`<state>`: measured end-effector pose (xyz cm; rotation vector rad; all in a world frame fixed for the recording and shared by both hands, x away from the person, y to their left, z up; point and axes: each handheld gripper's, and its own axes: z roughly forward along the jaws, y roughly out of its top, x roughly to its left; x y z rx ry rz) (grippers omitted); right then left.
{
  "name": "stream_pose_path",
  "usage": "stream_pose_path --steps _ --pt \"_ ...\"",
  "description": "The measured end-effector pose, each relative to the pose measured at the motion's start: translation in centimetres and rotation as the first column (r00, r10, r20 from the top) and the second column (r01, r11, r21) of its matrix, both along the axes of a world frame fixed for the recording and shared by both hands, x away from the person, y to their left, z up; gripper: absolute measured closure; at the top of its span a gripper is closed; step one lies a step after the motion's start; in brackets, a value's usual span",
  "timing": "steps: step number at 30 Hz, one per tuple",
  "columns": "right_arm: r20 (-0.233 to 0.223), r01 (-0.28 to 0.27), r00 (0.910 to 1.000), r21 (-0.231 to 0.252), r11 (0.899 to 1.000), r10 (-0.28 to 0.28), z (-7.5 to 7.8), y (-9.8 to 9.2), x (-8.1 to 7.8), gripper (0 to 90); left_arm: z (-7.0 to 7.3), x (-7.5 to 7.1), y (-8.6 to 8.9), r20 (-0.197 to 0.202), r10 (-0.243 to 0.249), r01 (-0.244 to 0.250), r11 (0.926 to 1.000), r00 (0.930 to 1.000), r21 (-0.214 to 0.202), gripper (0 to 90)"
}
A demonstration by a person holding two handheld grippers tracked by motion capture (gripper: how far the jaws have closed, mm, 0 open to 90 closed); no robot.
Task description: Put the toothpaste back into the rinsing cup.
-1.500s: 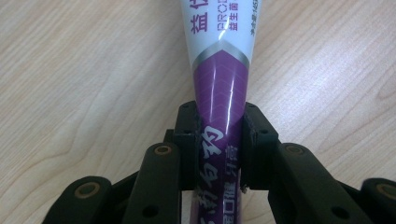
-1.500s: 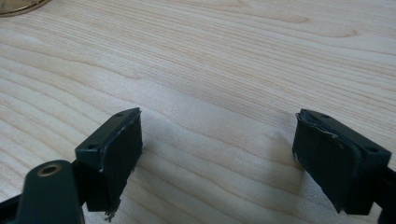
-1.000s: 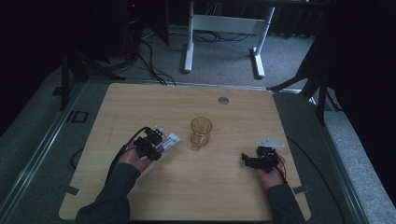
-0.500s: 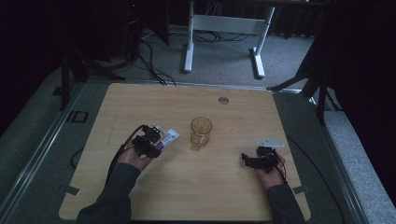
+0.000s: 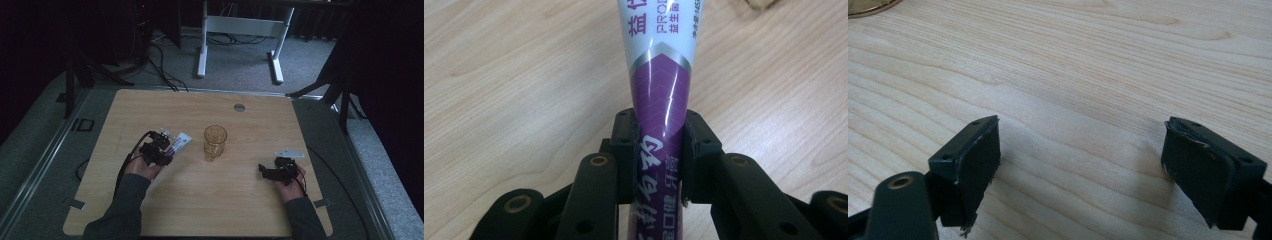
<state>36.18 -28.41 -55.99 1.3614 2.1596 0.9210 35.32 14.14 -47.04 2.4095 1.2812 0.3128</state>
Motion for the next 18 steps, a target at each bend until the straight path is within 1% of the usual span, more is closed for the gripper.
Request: stream_pose_path --steps 3,7,18 --pt "0.000 0.000 1.0000 -0.001 1.000 0.000 0.00 -0.01 0.00 15.7 0.09 0.02 0.07 0.018 0.011 -0.011 0.9999 0.9998 -0.008 72.2" --pt "0.000 0.000 1.0000 0.000 1.000 0.000 0.00 0.00 0.00 15.7 0.34 0.02 0.24 0.037 0.026 -0.024 0.9991 0.9990 -0.034 72.2" --pt "0.000 0.000 1.0000 0.000 1.000 0.000 0.00 0.00 0.00 15.7 0.60 0.15 0.10 0.074 0.032 -0.028 0.9975 0.9967 -0.065 72.2"
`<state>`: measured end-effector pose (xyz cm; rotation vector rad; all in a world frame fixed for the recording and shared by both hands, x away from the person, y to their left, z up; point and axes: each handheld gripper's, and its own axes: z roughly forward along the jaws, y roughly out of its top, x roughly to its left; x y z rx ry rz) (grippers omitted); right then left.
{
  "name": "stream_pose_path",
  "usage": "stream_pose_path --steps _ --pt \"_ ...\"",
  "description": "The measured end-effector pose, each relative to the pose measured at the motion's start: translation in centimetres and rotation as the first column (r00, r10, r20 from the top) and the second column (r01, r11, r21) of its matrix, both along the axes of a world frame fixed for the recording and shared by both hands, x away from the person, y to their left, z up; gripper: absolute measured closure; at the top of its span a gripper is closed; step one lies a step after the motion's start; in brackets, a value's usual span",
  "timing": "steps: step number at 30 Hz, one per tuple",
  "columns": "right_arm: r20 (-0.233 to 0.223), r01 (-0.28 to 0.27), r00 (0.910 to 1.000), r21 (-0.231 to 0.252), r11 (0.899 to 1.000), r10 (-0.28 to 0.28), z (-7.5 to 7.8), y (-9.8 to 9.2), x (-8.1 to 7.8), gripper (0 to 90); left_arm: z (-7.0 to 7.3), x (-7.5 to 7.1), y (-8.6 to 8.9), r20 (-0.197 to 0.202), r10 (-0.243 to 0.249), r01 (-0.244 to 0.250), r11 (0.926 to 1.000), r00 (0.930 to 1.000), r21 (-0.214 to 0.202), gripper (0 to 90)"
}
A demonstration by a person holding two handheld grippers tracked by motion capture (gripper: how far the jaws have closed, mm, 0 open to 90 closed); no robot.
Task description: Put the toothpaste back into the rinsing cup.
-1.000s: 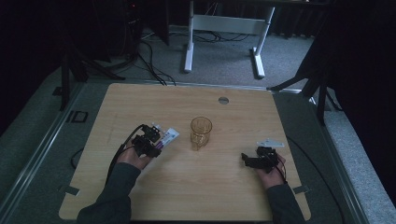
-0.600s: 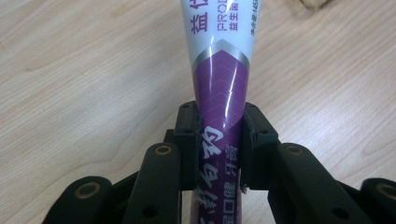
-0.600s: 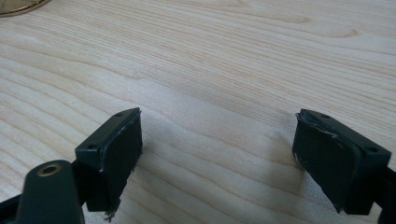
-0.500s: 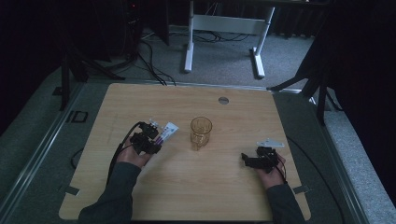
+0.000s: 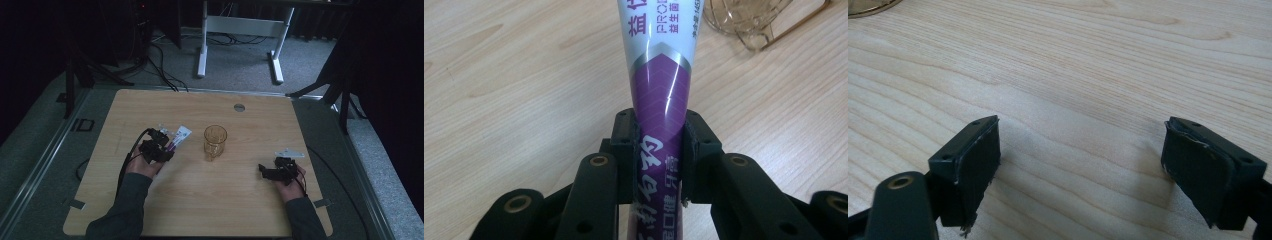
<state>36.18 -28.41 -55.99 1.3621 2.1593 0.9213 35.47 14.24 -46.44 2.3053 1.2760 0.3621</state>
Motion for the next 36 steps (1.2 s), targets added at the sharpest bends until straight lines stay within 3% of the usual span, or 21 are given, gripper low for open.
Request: stream_pose_path --steps 36 --pt "0.000 0.000 1.0000 0.000 1.000 0.000 0.00 0.00 0.00 15.7 0.74 0.26 -0.47 0.106 -0.007 0.017 0.9954 0.9944 -0.094 72.2"
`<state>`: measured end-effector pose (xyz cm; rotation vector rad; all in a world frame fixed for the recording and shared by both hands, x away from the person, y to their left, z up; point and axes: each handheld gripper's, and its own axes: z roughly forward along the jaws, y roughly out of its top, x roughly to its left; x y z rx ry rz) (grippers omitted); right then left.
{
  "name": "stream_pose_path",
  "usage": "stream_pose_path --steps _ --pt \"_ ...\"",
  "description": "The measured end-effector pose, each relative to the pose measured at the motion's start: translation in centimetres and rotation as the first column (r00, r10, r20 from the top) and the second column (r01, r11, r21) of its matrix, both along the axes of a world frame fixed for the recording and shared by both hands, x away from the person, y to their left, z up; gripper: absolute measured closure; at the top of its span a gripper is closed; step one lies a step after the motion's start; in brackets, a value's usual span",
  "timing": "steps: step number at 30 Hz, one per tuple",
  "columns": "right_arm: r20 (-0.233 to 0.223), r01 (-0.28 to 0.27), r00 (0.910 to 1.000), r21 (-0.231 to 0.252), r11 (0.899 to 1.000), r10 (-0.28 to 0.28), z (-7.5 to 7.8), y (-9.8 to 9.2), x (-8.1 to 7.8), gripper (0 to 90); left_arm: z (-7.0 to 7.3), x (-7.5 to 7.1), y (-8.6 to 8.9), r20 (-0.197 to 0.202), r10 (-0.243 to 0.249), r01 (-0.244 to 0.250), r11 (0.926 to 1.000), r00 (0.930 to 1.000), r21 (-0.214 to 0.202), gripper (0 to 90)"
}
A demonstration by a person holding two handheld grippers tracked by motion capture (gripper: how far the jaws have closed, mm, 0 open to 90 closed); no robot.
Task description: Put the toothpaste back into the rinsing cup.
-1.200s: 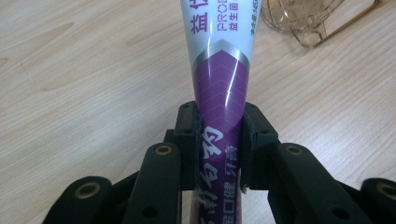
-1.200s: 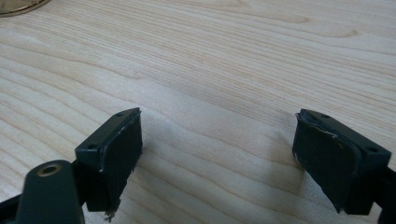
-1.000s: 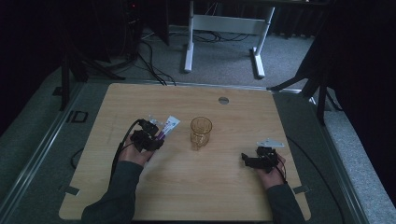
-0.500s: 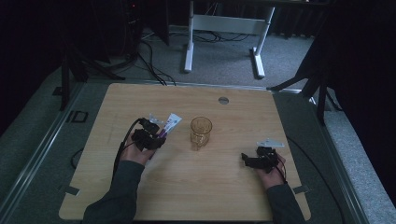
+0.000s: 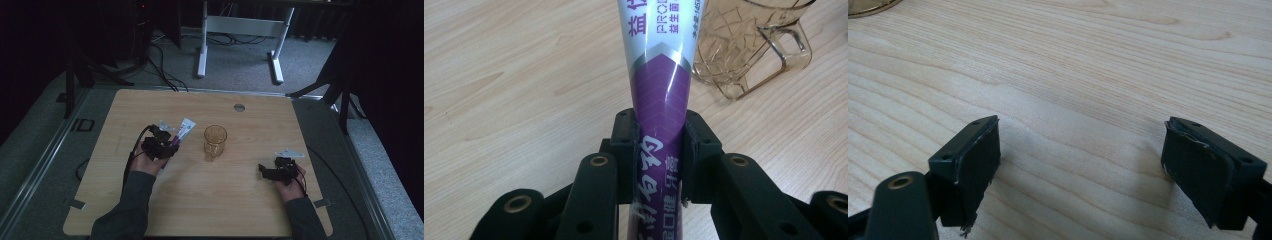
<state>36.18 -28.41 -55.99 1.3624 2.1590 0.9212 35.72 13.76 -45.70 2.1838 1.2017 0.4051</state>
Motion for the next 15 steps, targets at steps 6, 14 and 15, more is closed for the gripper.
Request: stream_pose_path --steps 6,14,15 --pt "0.000 0.000 1.0000 0.000 1.000 0.000 0.00 0.00 0.00 15.7 0.12 -0.04 -0.13 0.022 -0.003 0.003 0.9999 0.9997 -0.011 72.2" --pt "-0.001 0.001 1.0000 0.001 1.000 -0.001 0.01 0.01 0.00 15.7 0.29 -0.02 -0.26 0.037 -0.003 0.004 0.9998 0.9993 -0.020 72.2" --pt "-0.001 0.000 1.0000 0.000 1.000 0.000 0.00 0.00 0.00 15.7 0.30 -0.02 -0.28 0.039 -0.002 0.003 0.9997 0.9992 -0.024 72.2"
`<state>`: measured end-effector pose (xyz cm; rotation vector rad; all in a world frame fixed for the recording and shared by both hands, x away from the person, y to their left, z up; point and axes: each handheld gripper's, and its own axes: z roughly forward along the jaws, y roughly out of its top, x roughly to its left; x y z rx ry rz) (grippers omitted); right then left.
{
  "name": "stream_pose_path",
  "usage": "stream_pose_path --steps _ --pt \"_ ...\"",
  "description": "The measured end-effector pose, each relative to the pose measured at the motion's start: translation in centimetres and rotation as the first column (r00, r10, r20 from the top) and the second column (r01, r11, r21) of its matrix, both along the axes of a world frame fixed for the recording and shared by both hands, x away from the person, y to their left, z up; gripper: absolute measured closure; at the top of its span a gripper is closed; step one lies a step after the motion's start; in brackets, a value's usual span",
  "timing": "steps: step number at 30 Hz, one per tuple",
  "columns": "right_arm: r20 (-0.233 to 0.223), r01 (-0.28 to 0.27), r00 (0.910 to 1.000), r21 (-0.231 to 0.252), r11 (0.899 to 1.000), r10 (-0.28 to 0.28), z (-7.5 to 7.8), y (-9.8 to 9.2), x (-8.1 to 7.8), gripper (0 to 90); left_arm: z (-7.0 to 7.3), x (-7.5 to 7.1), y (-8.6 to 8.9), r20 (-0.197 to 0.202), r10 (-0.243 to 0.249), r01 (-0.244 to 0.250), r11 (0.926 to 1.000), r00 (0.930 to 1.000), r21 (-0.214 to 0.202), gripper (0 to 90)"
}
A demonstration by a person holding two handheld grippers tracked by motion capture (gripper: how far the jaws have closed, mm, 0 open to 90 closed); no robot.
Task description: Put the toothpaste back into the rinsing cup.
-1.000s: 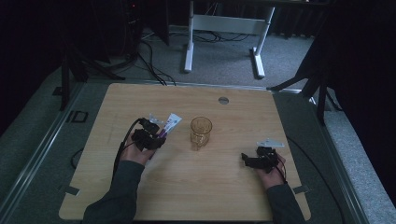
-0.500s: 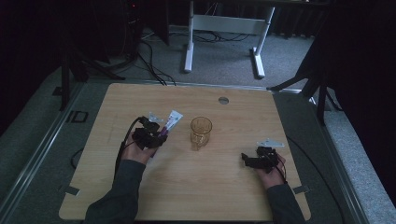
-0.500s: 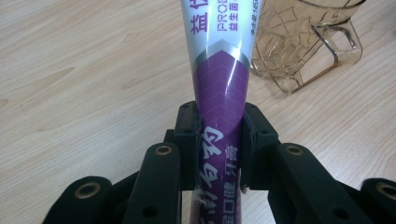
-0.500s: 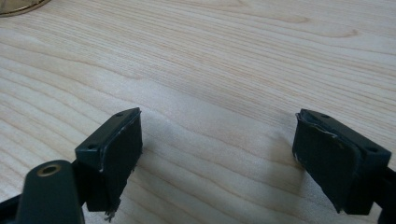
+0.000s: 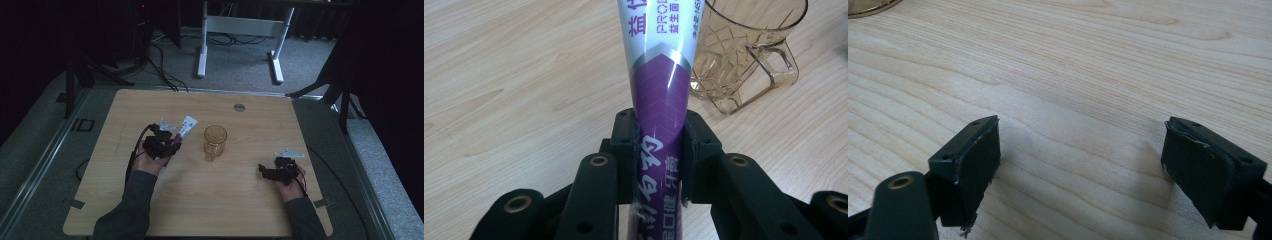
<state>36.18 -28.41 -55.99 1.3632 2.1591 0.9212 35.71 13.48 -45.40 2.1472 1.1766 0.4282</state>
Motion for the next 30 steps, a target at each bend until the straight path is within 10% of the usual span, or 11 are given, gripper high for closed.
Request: stream_pose_path --steps 30 --pt "0.001 -0.001 1.0000 -0.001 1.000 0.001 0.0 0.0 0.0 15.7 1.5 0.1 -0.9 0.082 -0.007 0.013 0.9965 0.9966 -0.082 72.2"
